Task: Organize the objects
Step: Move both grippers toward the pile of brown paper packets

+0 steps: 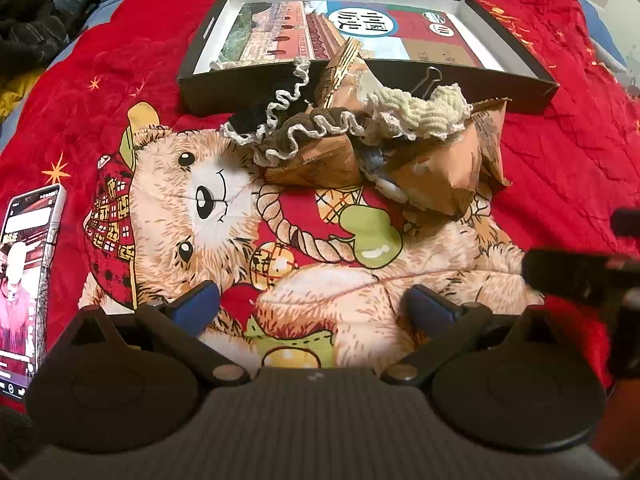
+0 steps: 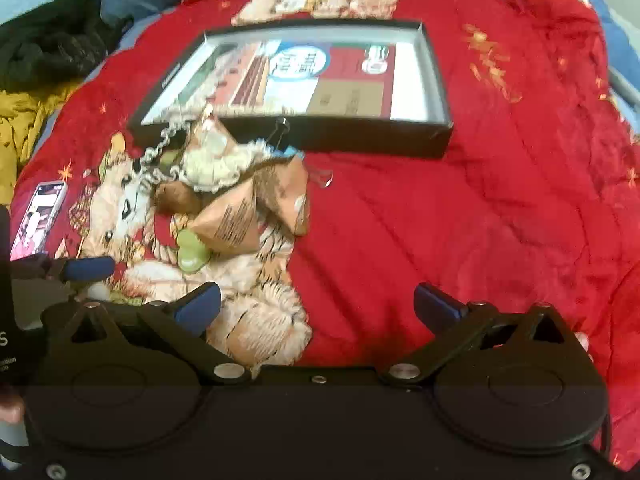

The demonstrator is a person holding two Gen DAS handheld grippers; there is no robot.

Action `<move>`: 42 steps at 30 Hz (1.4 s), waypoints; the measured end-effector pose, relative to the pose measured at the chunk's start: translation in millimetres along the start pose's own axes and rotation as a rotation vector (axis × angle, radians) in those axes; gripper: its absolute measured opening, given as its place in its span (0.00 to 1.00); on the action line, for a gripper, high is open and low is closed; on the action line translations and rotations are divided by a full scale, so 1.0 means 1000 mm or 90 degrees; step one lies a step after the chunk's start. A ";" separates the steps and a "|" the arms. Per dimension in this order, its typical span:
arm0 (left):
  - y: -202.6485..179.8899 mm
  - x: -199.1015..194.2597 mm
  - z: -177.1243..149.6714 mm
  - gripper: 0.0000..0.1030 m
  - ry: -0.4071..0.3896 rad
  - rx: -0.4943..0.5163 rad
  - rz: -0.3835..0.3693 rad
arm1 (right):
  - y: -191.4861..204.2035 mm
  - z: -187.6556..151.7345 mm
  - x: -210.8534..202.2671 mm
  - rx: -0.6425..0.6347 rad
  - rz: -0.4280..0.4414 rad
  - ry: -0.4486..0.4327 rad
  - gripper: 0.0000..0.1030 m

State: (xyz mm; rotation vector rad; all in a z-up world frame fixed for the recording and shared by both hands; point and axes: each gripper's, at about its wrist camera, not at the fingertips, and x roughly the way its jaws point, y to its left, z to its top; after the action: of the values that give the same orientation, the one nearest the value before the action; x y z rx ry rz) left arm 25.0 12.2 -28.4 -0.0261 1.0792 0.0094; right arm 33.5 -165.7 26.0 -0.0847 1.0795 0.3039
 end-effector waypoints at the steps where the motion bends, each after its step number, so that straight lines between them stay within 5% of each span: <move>1: -0.001 0.000 0.001 1.00 0.000 0.002 0.001 | 0.002 0.000 0.002 -0.005 -0.002 0.011 1.00; 8: -0.001 0.000 0.000 1.00 -0.020 -0.013 0.016 | 0.004 -0.001 0.000 -0.011 0.003 0.001 1.00; 13: -0.008 -0.004 -0.013 1.00 -0.047 -0.019 0.026 | 0.002 -0.001 0.001 0.007 0.082 0.023 0.93; 28: -0.013 -0.017 -0.019 1.00 -0.076 0.006 -0.004 | 0.006 0.009 -0.013 0.003 0.017 -0.034 0.98; 37: -0.022 -0.041 -0.025 0.99 -0.202 0.020 0.001 | -0.017 0.014 -0.024 0.088 0.050 -0.083 0.97; 42: -0.022 -0.048 -0.022 0.93 -0.249 0.028 0.004 | -0.013 0.014 -0.024 0.065 0.048 -0.076 0.92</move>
State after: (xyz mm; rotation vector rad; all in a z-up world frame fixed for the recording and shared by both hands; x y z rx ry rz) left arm -17.0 -10.2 4.3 0.0188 0.6882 -0.0042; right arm 38.8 -180.4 52.3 0.0643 0.9789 0.3169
